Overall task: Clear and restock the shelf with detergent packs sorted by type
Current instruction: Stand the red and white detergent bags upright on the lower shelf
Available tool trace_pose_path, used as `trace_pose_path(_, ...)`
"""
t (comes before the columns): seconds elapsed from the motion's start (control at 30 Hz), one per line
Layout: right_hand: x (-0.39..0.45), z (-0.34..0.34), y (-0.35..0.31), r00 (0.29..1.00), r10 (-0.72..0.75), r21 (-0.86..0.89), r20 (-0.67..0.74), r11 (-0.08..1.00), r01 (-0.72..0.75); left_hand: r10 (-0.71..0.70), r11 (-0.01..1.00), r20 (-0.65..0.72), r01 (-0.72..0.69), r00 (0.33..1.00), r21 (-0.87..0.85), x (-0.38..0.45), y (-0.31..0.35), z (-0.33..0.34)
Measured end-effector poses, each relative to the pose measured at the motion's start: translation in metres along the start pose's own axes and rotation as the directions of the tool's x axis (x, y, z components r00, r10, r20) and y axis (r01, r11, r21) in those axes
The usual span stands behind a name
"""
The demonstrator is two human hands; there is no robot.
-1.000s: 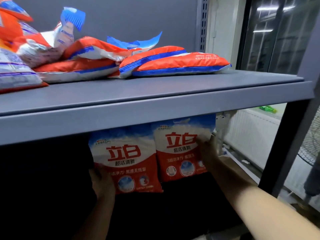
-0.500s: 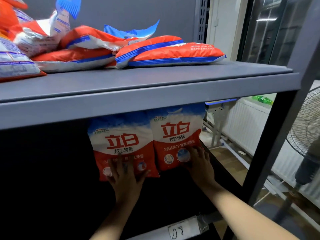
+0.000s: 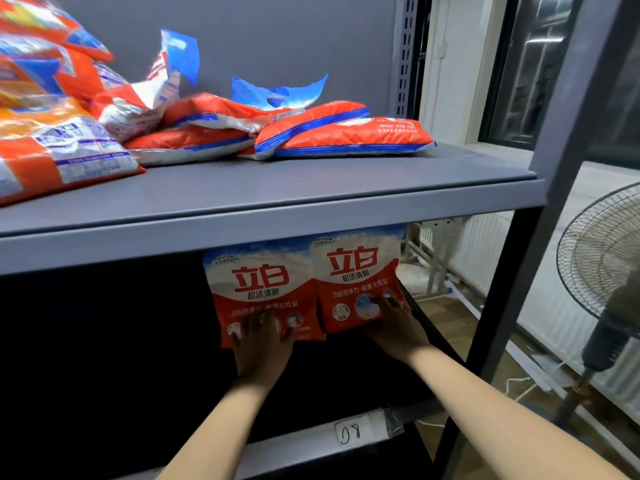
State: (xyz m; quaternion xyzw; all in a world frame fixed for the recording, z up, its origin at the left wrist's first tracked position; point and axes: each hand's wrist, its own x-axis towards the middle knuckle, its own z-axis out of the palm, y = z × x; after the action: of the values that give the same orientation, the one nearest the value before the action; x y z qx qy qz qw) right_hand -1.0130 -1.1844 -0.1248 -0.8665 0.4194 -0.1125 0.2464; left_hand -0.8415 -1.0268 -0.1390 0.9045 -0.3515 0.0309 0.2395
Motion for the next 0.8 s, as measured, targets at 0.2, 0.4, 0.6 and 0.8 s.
trace_pose_path(0.2, -0.05, -0.042, -0.017, 0.998, -0.058, -0.083, -0.022, 0.995, 0.056, -0.058, 0.986, 0.125, 0.036, 0.99, 0.166, -0.048, 0.04, -0.063)
trace_pose_path(0.4, -0.11, -0.094, -0.043, 0.983, -0.166, -0.221, -0.073, 0.964, 0.147, 0.04, 0.993, 0.009, -0.041, 0.999, 0.114, -0.104, 0.077, -0.122)
trace_pose_path(0.6, -0.151, -0.14, -0.075, 0.925, -0.318, -0.151, -0.208, 0.945, 0.291, 0.204, 0.979, -0.263, -0.189, 0.943, 0.082, -0.124, 0.097, -0.182)
trace_pose_path(0.8, -0.16, -0.181, -0.118, 0.855, -0.345, -0.057, -0.387, 0.935, 0.351, 0.208, 0.973, -0.475, -0.231, 0.855, 0.011, -0.1, 0.116, -0.243)
